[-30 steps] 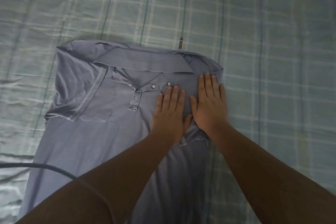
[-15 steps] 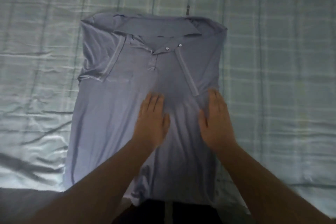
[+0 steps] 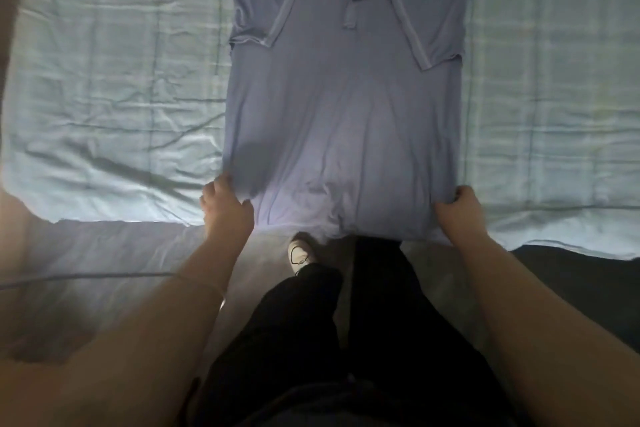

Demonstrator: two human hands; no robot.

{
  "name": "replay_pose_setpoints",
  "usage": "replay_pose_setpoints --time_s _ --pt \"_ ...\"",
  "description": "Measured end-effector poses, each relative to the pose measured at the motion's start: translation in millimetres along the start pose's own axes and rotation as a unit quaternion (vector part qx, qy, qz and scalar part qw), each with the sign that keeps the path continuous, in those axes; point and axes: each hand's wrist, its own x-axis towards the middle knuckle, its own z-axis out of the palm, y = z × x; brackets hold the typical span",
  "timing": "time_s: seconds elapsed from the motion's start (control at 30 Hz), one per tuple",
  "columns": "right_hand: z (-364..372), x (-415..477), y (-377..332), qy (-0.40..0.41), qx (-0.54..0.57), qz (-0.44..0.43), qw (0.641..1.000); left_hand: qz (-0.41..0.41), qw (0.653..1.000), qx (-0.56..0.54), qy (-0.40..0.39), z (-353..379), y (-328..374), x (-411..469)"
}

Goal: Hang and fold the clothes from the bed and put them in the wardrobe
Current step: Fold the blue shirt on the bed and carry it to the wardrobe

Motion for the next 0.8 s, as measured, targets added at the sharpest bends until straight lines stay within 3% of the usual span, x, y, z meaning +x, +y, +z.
replay_pose_setpoints --time_s 0.13,0.27,0.4,0.53,0.8 --pt "-12.2 -5.7 -6.7 -0.039 -0.063 -0.038 0.997 -0.160 0.978 -0.130 -0.017 -4.7 -4.6 2.8" --pt "-22.5 -24.5 -2.7 0.007 -0.020 -0.107 0.994 -0.209 0.961 -0.178 -0.018 -3.7 -16.9 5.3" --pt "-25.1 -36.2 5.6 -0.011 0.047 -0.071 0.996 -0.171 0.969 -0.176 -0.037 -3.8 -27.4 8.2" --pt "-20.6 -29.9 22.8 -0.086 -0.038 -0.008 0.995 -0.092 0.991 -0.065 -0.068 -4.8 -40.8 5.7" --pt "-15.2 -25.8 42.5 -0.059 0.019 0.051 0.997 -0.096 0.979 -0.163 -0.076 -20.8 -60.9 -3.6"
